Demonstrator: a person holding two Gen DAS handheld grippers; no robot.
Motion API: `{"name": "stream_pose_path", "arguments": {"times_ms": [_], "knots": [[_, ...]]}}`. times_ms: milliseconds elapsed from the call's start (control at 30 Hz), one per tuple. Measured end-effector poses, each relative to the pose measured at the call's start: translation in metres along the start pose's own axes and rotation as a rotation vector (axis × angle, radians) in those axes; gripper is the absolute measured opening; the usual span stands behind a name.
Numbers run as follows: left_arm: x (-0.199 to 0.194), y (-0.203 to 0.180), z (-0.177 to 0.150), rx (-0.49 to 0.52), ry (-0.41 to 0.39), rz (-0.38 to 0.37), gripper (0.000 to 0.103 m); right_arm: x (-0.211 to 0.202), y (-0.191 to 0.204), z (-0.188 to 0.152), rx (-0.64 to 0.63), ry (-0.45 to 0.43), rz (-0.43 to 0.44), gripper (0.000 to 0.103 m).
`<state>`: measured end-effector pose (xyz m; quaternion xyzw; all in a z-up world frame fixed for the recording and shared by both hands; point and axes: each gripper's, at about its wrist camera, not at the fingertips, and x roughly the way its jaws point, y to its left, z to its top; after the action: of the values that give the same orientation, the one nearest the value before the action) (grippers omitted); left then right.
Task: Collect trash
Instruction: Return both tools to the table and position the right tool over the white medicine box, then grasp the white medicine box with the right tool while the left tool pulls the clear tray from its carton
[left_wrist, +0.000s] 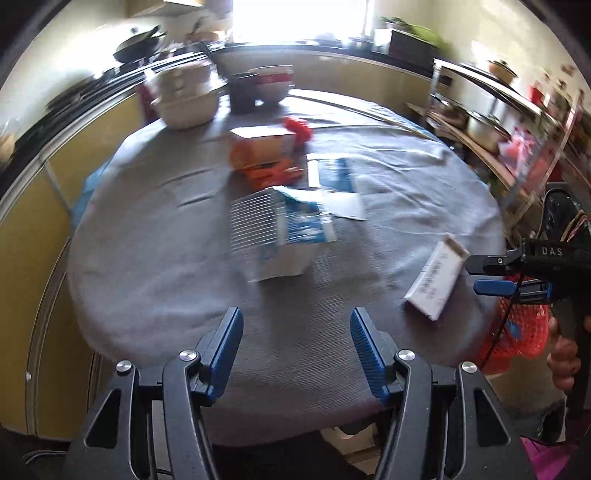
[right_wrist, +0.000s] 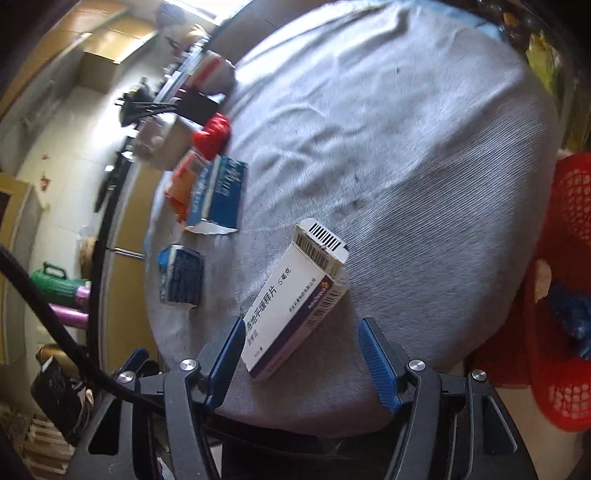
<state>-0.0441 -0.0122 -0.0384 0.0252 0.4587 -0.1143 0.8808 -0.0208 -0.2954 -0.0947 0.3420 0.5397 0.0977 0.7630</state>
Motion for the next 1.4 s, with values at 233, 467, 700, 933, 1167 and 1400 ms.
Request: {"name": "stream_pose_path", "arguments": {"times_ms": [233, 467, 700, 933, 1167, 1400], "knots": [[0.002, 0.043, -0.003, -0.096, 0.007, 0.020, 0.061, 0.026, 0.032, 0.022, 0.022, 0.027, -0.136, 0.069], [0.001, 0.069, -0.003, -0.149, 0.005, 0.033, 0.062, 0.057, 0.078, 0.030, -0.127, 0.059, -0.260, 0.070], [0.003, 0.079, 0.005, -0.193, 0.011, 0.030, 0.062, 0.077, 0.110, 0.017, -0.328, 0.018, -0.368, 0.068], [0.012, 0.070, 0.032, -0.225, 0.039, -0.074, 0.074, 0.078, 0.119, 0.004, -0.491, -0.028, -0.429, 0.054], [0.045, 0.054, 0.055, -0.256, 0.150, -0.150, 0.076, 0.067, 0.105, -0.011, -0.562, -0.050, -0.398, 0.054], [0.069, 0.080, 0.050, -0.378, 0.171, -0.176, 0.076, 0.053, 0.093, -0.023, -0.585, -0.066, -0.355, 0.055]]}}
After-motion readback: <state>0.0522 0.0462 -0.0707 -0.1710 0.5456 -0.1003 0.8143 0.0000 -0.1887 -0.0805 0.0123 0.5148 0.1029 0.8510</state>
